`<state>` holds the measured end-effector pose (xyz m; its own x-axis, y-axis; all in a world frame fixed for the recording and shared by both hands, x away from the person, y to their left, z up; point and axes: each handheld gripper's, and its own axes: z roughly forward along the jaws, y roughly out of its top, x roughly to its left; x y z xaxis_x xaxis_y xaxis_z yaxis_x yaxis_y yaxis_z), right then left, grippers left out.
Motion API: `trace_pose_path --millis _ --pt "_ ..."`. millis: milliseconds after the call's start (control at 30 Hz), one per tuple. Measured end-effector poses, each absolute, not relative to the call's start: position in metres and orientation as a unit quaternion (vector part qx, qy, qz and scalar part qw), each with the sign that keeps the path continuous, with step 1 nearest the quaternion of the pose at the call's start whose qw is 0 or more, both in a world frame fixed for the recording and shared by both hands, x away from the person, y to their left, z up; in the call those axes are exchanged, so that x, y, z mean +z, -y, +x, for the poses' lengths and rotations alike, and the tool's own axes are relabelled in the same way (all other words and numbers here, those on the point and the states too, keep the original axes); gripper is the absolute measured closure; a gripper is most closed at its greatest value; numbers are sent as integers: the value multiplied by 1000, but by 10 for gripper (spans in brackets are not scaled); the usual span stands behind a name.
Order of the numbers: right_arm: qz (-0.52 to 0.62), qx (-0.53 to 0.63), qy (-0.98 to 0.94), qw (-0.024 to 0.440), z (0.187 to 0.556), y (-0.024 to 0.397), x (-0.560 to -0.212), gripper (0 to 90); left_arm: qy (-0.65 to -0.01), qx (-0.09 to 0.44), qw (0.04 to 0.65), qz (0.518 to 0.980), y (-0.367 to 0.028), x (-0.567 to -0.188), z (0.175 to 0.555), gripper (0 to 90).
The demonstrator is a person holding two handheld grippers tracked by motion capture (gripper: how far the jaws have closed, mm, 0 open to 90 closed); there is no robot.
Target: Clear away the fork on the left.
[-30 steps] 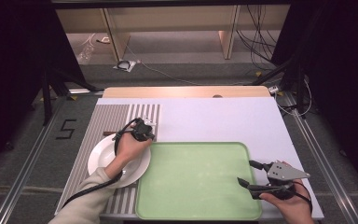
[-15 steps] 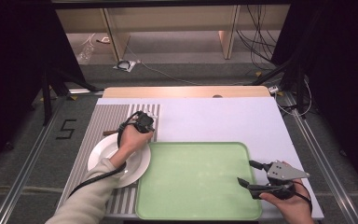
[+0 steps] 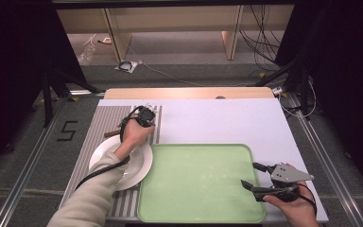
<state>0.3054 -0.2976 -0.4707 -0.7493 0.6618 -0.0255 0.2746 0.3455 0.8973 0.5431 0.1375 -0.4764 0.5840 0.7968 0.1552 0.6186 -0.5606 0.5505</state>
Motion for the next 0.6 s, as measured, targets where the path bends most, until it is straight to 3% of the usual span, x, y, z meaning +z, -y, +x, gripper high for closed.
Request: trace_pose_path --millis 600 --pt "294 490 -796 197 305 298 -471 243 -416 203 219 859 -142 -475 562 897"
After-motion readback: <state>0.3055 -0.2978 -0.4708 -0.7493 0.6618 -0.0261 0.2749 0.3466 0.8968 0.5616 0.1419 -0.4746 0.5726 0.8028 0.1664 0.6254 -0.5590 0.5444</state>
